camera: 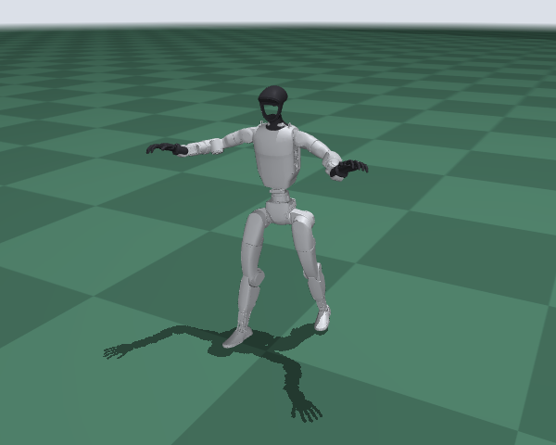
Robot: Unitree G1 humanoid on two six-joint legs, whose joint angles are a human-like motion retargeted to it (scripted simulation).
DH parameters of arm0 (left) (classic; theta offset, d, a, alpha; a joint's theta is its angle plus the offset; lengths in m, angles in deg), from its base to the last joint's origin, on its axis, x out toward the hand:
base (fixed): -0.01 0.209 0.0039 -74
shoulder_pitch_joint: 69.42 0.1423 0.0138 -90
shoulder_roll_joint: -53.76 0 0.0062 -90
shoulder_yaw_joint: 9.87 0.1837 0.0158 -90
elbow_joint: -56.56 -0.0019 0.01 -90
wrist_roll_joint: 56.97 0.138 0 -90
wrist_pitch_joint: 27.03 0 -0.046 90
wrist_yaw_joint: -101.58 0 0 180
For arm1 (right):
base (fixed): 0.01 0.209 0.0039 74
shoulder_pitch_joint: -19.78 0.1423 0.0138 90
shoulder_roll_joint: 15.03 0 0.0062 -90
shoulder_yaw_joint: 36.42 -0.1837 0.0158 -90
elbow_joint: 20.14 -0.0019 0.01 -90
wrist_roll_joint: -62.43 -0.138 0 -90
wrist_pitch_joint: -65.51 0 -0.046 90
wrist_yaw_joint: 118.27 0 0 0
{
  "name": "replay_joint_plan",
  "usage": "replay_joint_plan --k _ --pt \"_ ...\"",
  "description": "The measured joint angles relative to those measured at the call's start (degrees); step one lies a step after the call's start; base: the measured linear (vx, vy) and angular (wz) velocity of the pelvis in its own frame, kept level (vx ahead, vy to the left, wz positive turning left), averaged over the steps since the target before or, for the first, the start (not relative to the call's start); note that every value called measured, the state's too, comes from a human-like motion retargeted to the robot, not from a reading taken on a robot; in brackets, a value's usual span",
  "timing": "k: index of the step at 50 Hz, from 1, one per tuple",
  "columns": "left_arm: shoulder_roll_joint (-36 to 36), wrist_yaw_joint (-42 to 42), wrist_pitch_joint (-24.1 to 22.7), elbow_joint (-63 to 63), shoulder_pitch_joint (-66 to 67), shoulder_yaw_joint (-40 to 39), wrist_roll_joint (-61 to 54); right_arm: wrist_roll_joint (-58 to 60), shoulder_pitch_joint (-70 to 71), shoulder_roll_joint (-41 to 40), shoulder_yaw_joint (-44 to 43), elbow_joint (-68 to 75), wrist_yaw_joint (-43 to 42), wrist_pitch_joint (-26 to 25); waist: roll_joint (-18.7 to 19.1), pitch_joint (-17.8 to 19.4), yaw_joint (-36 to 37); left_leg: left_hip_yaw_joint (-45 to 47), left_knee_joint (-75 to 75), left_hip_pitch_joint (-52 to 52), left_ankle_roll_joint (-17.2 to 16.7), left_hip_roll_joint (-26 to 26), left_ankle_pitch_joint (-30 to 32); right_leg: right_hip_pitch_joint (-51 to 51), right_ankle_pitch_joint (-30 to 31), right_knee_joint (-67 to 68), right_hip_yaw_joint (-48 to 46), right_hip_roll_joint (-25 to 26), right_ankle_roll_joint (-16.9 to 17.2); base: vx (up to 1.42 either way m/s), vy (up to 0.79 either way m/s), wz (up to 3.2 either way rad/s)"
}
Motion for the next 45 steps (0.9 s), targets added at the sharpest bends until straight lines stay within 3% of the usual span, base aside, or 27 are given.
replay_joint_plan --k 10,16,23,28,33,38,45 --pt "3.23 -2.80 -3.88 -2.78 -9.79 6.09 -5.94 0.41 8.29 -6.93 6.99 5.69 -2.51 0.45 -1.17 3.66 1.98 5.22 -11.23 0.81 -3.11 -1.84 2.89 -4.15 -10.84 -0.59 -1.96 0.39 0.00 -0.44 0.19 -0.29" --pt "3.11 -4.23 -5.05 -1.53 -11.06 6.16 -7.61 0.62 13.02 -9.38 10.64 6.38 -4.74 0.73 -1.67 5.09 3.86 9.06 -12.41 -0.81 -4.77 -1.90 4.62 -2.52 -9.70 0.50 -8.20 -0.01 -0.72 -0.39 0.05 -0.46" --pt "5.30 -2.14 -2.34 -3.75 -11.37 6.14 -3.18 -0.98 16.96 -15.38 13.28 10.11 -6.64 2.69 0.37 1.83 5.36 11.33 -12.35 -5.49 -3.24 1.27 7.59 -3.08 -16.34 20.49 -2.07 1.53 -8.05 -0.32 -0.03 -0.27" --pt "8.70 1.79 1.65 -6.49 -10.61 4.83 2.03 1.40 18.73 -21.30 13.17 14.06 -5.52 2.04 0.21 -1.73 8.23 13.62 -12.19 -8.35 -2.38 2.28 9.21 -2.21 -23.03 35.85 4.69 2.18 -10.41 -0.24 -0.10 -0.48" --pt "12.40 1.27 1.29 -7.40 -9.06 2.87 1.74 4.52 20.33 -25.21 13.11 16.22 -6.04 0.81 -0.50 -2.56 11.19 15.77 -12.23 -9.60 -2.03 2.13 11.08 5.54 -22.63 36.03 9.46 2.06 -9.15 -0.24 -0.17 -0.42" --pt "15.55 -5.66 -5.26 -7.04 -7.40 0.74 -3.17 6.85 22.92 -26.43 14.33 16.12 -9.90 1.09 -0.24 -0.71 14.12 18.26 -12.32 -11.04 -2.57 2.50 14.06 13.86 -22.87 20.79 9.12 1.73 -5.63 -0.32 -0.25 -0.44" --pt "20.21 -11.73 -11.35 -5.81 -5.60 -2.08 -7.00 6.69 26.06 -26.06 14.70 14.71 -13.04 2.15 2.04 2.31 13.98 17.81 -12.33 -16.20 -0.73 3.90 16.90 15.77 -18.07 7.18 6.91 3.82 -2.87 -0.40 -0.25 0.05"
